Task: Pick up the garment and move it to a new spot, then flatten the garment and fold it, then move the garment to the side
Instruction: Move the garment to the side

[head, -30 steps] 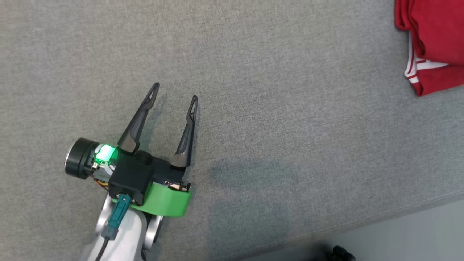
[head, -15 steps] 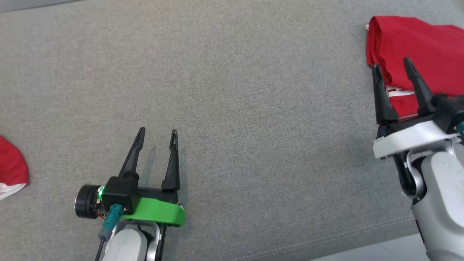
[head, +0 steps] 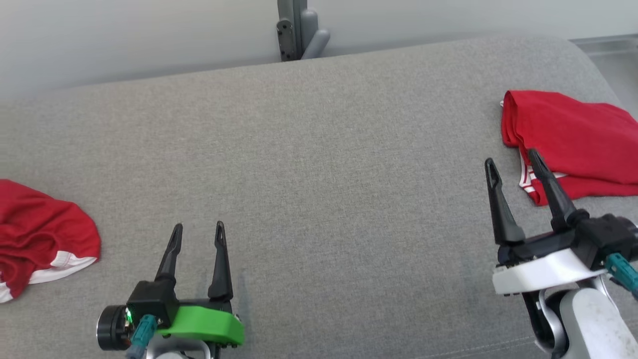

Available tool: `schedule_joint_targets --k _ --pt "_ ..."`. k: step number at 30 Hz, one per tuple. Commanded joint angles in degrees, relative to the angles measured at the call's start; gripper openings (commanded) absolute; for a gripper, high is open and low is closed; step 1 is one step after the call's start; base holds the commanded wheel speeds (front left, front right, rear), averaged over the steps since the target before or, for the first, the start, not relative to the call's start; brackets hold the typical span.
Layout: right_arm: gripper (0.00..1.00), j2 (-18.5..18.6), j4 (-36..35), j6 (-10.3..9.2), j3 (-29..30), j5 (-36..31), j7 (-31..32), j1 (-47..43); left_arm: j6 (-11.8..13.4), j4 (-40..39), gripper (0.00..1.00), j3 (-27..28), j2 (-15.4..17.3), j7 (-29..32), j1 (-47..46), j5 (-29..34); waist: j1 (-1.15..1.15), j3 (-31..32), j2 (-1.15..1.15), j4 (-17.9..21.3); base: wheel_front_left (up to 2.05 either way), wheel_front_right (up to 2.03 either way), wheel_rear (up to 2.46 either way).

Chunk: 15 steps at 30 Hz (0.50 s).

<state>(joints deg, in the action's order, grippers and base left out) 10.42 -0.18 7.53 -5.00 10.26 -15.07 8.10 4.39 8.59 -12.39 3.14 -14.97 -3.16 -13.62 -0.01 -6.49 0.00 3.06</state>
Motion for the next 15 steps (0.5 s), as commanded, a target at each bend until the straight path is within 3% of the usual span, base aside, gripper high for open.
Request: schedule_joint_targets --k 1,15 --pt "1.0 -0.55 -1.1 -0.08 0.48 -0.49 -0.16 -2.29 0.21 -0.2 1.0 0.19 -0.08 -0.26 1.74 0.45 0.01 4.37 0.0 -2.49 0.0 0.0 0.0" --pt "1.0 -3.73 -1.95 -0.08 1.98 -2.24 -0.16 -12.57 0.28 -1.16 1.0 -0.97 -0.23 -0.27 7.22 1.48 0.01 8.6 0.0 -4.07 0.0 0.0 0.0"
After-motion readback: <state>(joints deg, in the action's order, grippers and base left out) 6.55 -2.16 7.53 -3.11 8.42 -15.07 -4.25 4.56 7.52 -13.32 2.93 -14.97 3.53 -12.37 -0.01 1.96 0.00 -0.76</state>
